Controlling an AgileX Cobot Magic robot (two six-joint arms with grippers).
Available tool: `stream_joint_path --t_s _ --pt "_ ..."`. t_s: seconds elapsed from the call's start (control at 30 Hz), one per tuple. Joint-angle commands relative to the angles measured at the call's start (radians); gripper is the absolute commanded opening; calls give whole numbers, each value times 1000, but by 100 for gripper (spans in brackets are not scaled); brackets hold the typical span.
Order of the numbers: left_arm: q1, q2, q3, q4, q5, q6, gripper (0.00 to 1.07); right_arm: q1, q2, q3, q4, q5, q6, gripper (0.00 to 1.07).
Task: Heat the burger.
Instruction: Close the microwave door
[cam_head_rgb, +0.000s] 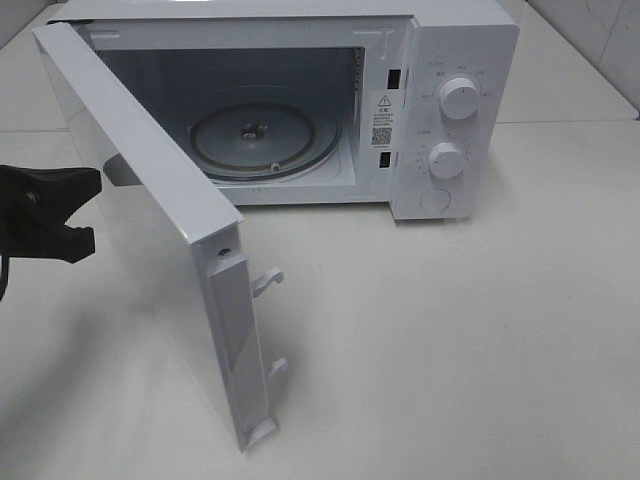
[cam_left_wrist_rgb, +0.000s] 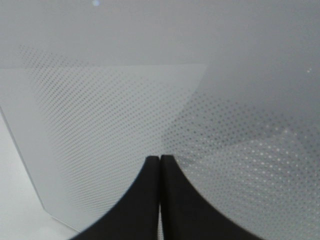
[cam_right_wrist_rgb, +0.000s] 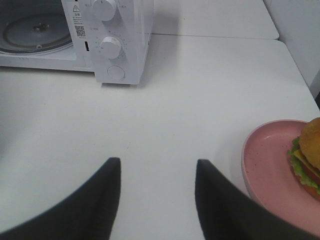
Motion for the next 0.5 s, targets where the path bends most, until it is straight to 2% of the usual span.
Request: stream_joint_path --t_s 0.03,0.17,0.4,0.5 --pt "-4 2 -20 -11 -17 -3 0 -2 -26 3 1 -9 -5 49" --pt "-6 2 -28 -20 -16 -5 0 -2 -26 3 1 -9 -5 49" --pt "-67 35 -63 -96 -12 0 0 -2 -26 3 1 -9 -5 49" --pt "-69 51 -73 -109 -13 2 0 -2 -26 3 1 -9 -5 49"
